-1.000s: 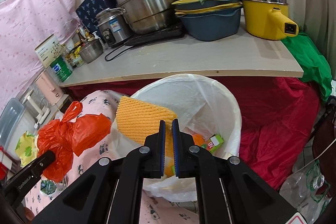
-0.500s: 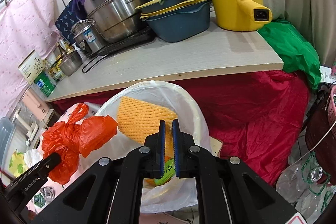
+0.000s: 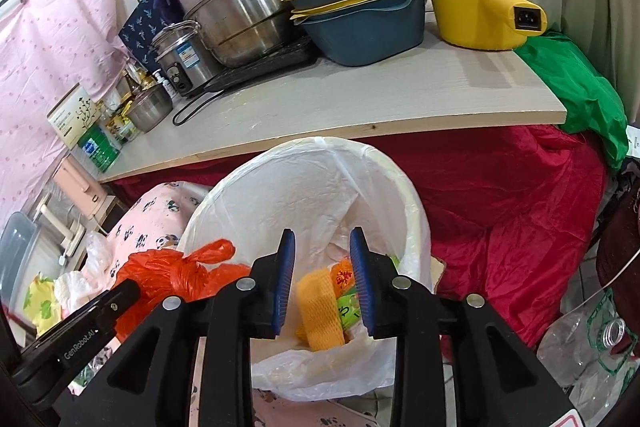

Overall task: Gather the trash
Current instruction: 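Open the right tool over the wastebasket while the left tool releases the red bag into it, then grasp the yellow-green wipes pack with the left tool while the right tool grasps the white tissue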

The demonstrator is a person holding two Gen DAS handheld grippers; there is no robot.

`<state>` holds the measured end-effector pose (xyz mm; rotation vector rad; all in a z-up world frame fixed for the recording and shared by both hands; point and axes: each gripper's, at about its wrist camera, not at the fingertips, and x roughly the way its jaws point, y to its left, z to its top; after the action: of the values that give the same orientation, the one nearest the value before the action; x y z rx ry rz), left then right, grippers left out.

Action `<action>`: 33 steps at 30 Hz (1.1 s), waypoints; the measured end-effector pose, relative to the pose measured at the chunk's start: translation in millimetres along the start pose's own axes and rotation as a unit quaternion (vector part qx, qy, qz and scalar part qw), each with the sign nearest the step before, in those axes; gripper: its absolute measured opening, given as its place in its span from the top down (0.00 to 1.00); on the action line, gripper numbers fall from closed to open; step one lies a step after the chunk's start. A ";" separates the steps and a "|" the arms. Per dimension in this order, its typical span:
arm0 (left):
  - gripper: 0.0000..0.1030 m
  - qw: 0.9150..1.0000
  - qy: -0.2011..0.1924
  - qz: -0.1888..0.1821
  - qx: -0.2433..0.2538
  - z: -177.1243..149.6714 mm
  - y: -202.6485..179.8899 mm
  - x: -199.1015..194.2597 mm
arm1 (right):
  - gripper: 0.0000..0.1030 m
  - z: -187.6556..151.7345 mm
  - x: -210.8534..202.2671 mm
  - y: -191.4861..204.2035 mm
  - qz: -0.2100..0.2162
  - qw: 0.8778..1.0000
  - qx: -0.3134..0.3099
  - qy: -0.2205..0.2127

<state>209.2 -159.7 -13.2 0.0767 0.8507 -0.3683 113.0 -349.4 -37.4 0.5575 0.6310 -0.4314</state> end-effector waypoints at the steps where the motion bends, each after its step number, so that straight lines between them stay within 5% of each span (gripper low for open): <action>1: 0.54 1.000 -0.005 -0.004 -0.004 0.4 1.6 -2.5 | 0.72 -0.6 0.3 2.1 0.001 1.000 -0.003 0.001; 13: 0.44 0.999 -0.021 -0.021 -0.015 8.9 4.4 -21.0 | 0.68 -0.9 -9.7 10.0 0.005 1.000 -0.008 -0.002; 33: 0.44 0.997 -0.033 0.032 -0.066 -8.4 82.4 -43.7 | 0.68 -25.1 -15.9 78.5 0.048 0.996 -0.072 0.024</action>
<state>205.6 -68.4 7.3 -0.0315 0.8033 -0.2526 132.4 -270.6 -16.3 0.4594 0.6719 -0.2800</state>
